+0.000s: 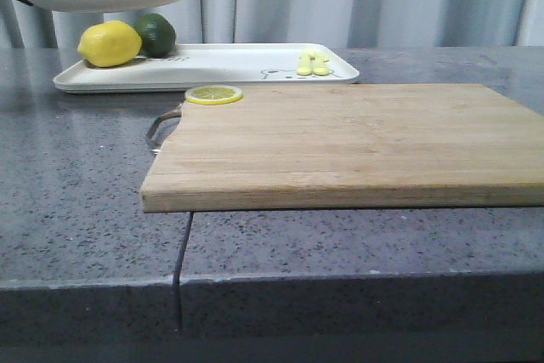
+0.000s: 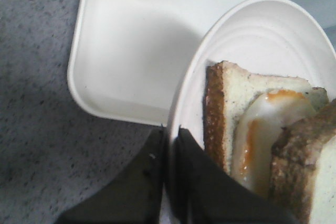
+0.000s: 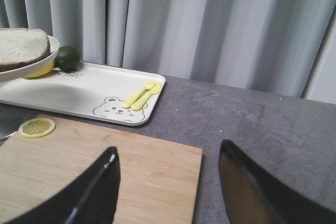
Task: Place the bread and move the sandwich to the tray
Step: 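Lift the plate with the left gripper and carry it toward the tray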
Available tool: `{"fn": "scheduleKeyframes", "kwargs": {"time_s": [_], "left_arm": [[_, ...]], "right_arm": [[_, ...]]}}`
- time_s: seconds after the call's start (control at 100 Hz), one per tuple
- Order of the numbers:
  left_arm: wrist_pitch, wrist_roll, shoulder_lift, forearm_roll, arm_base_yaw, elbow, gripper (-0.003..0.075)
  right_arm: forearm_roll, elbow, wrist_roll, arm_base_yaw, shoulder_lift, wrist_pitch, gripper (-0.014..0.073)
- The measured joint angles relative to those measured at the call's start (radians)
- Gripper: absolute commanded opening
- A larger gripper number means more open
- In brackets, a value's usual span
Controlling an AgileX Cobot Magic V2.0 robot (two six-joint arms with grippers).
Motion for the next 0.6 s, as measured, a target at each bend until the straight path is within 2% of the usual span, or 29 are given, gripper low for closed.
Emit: {"fn": "scheduleKeyframes", "kwargs": {"time_s": [0.28,0.6], "left_arm": [[0.038,0.0,0.206,0.009,-0.042,-0.239,-0.0019],[0.054,-0.015,0.378,0.011,-0.113,-0.438,-0.0019]], "right_arm": [[-0.002,0.0,0.0,0.0,0.0,0.0,0.0425],[-0.002,0.0,0.0,0.0,0.0,-0.002,0.0425]]}}
